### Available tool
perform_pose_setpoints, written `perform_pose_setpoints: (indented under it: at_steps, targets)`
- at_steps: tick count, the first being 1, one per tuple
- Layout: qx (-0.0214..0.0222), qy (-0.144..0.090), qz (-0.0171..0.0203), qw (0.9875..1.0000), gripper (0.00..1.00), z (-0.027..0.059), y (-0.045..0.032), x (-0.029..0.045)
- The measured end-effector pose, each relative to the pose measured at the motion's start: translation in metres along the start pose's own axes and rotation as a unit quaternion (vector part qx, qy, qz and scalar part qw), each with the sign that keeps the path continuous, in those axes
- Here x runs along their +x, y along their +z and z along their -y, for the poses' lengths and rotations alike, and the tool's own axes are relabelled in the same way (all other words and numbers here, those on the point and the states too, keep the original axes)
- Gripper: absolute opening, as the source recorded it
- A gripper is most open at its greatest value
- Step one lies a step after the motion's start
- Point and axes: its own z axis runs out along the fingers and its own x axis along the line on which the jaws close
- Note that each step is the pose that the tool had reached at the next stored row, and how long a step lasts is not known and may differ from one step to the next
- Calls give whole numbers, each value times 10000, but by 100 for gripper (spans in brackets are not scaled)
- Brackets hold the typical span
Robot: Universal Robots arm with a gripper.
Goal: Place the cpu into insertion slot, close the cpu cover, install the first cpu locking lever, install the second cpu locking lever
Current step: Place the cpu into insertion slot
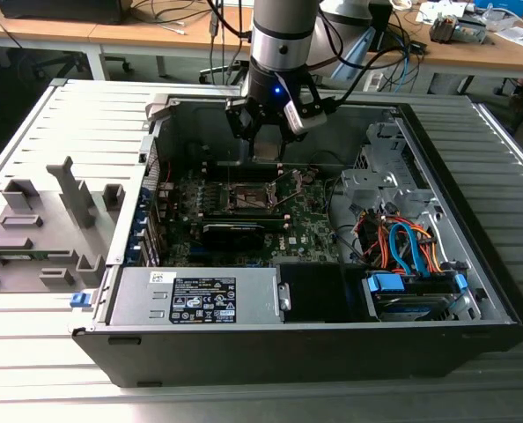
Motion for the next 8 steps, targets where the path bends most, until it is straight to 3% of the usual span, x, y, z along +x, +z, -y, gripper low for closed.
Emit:
perform_pose_setpoints:
  at_steps: [8]
  targets:
    - [0, 0, 0, 10000, 54, 2, 26, -1]
